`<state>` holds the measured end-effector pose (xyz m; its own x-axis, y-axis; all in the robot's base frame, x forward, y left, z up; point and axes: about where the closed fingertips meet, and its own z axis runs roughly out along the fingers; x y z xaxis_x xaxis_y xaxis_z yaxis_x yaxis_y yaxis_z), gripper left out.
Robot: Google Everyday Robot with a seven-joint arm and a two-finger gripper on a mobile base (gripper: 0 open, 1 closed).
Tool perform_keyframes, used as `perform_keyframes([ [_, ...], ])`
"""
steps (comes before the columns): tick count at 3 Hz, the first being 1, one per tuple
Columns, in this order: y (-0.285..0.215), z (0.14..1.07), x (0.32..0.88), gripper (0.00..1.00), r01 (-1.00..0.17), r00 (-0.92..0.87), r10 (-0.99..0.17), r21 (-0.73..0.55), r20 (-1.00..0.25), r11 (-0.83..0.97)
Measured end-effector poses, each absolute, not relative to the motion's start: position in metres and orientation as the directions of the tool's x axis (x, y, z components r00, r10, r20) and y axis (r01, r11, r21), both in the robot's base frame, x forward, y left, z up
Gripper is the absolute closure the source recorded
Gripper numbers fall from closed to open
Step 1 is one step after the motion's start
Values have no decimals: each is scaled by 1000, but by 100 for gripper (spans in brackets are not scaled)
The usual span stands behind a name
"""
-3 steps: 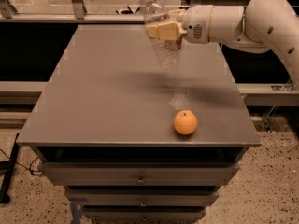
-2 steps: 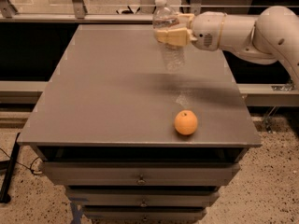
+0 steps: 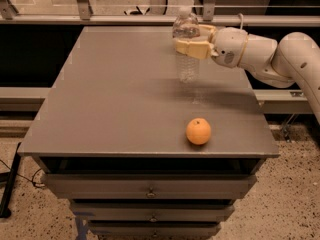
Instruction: Place water bottle upright
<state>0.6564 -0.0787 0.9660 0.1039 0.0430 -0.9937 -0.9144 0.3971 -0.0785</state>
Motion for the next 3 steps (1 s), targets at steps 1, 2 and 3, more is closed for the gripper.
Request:
perform_keyframes([
  [1, -87, 956, 657, 100, -916, 85, 94, -41, -992, 400],
  [2, -91, 947, 659, 100, -916, 56, 130, 1, -990, 401],
  [3, -93, 941, 660, 100, -916, 33, 159, 34, -987, 401],
])
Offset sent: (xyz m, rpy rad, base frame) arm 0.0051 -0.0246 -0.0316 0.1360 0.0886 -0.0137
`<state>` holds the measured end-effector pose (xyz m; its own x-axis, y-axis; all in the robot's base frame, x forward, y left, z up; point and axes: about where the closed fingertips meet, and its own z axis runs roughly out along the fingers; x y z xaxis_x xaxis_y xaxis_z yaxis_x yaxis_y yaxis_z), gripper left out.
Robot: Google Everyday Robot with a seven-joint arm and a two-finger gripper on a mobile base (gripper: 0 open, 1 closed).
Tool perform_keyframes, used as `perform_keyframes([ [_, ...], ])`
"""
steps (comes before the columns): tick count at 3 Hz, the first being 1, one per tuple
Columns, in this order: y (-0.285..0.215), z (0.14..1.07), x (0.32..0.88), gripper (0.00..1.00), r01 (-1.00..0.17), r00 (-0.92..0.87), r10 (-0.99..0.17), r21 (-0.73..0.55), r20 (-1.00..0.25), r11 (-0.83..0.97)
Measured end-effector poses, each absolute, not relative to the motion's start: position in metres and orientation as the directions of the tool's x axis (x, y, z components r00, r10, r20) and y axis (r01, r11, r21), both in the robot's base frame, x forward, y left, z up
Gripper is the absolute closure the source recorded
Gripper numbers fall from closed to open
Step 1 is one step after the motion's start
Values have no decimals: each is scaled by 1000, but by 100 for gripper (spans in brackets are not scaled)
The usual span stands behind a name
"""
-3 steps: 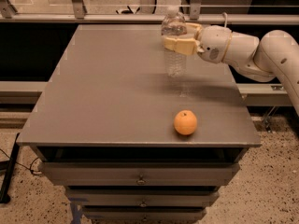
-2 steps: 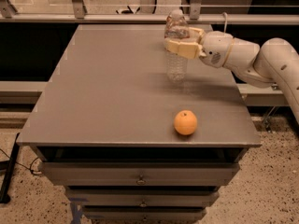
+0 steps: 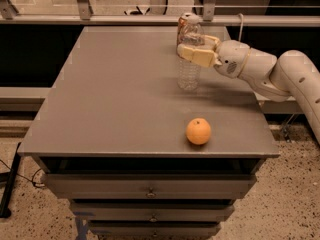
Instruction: Place water bottle upright
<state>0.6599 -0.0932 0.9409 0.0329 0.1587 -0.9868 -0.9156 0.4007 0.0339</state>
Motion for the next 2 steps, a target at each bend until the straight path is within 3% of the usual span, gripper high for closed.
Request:
perform_keyframes([
  [1, -95, 935, 661, 83, -915, 7, 176, 65, -984, 399],
  [2, -97, 932, 660, 59, -913, -6, 179, 78, -984, 399],
])
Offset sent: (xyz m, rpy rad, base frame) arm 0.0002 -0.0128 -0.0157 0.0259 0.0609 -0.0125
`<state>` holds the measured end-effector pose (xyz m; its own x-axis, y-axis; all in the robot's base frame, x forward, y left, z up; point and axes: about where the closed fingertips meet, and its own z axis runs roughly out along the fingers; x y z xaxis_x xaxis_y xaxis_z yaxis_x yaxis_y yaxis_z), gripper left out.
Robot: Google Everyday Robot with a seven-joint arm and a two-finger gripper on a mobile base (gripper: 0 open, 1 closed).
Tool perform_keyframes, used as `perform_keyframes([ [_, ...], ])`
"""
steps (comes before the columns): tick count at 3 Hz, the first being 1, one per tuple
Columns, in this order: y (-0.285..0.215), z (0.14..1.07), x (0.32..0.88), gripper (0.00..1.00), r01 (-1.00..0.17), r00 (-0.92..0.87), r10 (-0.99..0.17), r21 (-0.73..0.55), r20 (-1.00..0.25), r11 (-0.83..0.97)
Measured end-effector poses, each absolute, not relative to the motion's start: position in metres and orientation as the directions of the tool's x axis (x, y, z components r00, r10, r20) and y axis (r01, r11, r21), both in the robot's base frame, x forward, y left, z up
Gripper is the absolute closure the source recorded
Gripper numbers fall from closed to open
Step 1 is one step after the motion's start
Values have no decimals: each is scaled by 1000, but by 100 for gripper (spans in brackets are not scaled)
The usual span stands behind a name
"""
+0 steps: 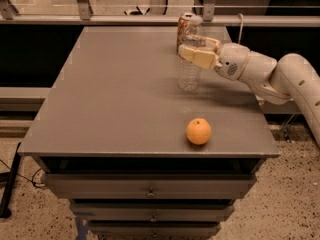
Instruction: Place water bottle upright
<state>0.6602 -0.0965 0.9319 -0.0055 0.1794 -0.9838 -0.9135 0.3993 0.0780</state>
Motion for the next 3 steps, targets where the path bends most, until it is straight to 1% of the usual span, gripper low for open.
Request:
perform_keyframes([
  [1, -97, 933, 660, 35, -913, -6, 179, 78, -984, 399],
  [2, -97, 933, 660, 12, -913, -6, 179, 78, -984, 399],
  [3, -101, 928, 656, 0, -909, -14, 173, 84, -985, 408],
])
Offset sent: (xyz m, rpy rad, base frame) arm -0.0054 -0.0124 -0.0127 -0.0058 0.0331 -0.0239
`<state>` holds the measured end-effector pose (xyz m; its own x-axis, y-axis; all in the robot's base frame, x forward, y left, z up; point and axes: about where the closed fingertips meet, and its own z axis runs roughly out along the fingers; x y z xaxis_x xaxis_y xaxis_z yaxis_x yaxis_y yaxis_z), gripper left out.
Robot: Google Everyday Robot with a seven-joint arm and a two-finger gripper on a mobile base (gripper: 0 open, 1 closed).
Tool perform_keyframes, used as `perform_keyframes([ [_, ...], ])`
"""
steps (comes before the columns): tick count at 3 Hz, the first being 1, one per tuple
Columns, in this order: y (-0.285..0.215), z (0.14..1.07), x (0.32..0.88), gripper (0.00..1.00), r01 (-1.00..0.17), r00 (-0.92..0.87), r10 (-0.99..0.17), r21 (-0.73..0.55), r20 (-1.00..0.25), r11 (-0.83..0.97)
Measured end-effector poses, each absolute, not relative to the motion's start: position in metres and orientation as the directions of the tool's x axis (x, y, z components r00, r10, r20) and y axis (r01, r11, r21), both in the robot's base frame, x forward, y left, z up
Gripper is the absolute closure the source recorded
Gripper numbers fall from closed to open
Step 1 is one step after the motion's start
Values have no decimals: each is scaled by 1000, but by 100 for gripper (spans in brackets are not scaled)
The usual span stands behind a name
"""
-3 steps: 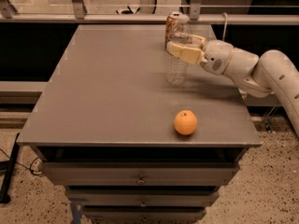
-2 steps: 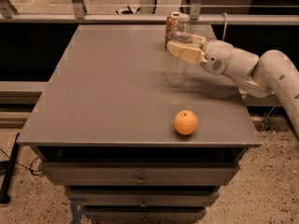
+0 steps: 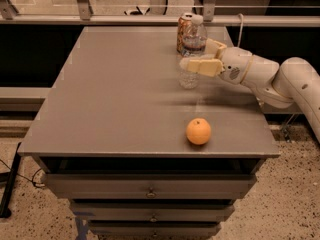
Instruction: Place water bottle upright
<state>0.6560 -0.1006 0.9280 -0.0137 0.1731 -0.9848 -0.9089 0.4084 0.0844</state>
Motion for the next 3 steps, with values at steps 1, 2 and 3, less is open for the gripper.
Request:
perform_keyframes([
  [1, -105, 925, 652, 0, -905, -17, 161, 84, -987, 418],
  [2, -119, 923, 645, 0, -901, -21, 98, 62, -995, 430],
  [3, -153, 919, 632, 0, -888, -30, 5, 29, -1000, 459],
])
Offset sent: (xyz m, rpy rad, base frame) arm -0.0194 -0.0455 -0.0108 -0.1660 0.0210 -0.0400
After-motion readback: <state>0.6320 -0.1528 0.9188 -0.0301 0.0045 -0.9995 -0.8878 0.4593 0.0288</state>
